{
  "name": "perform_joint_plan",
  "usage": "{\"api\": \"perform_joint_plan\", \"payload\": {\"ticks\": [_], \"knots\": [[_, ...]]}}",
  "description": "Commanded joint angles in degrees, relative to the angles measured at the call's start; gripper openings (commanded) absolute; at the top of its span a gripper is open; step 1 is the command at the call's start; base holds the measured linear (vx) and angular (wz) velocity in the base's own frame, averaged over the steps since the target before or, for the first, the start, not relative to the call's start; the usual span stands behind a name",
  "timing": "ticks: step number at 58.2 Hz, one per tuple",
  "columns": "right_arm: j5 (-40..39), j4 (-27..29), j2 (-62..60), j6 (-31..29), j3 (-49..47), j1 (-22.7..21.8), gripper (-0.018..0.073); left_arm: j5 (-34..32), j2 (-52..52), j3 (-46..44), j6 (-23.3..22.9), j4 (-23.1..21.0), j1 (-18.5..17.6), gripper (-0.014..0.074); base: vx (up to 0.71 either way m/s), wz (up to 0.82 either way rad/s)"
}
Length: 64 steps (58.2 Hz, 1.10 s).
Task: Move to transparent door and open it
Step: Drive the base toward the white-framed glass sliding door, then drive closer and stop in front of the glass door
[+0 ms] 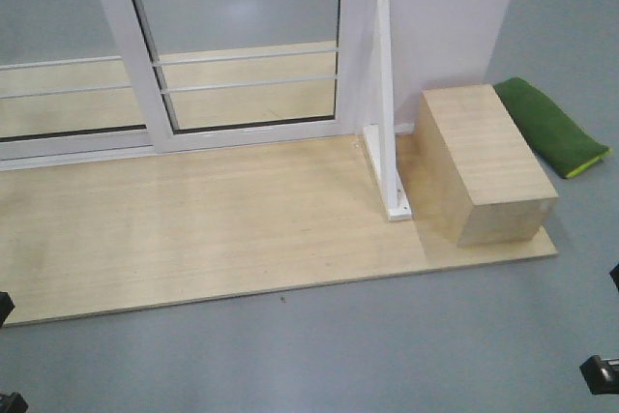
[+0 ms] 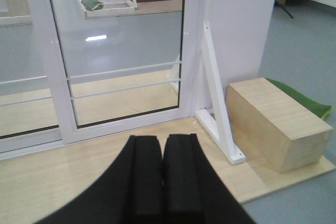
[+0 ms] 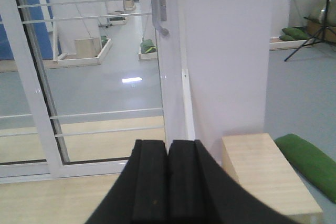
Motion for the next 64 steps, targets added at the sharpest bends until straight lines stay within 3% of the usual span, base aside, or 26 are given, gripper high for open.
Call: {"api": "perform_joint_plan", "payload": {"ticks": [1, 64], "knots": [[-4.60, -0.31, -0.88, 0.01, 0.26, -0.21, -0.0002, -4.42, -0.82, 0.64, -0.44, -0.58, -0.25, -0.0006, 0.50, 0.38], [-4.60, -0.25, -0.88, 0.01, 0.26, -0.21, -0.0002, -4.42, -0.82, 0.64, -0.44, -0.58, -0.25, -0.0006, 0.47, 0.14]]}}
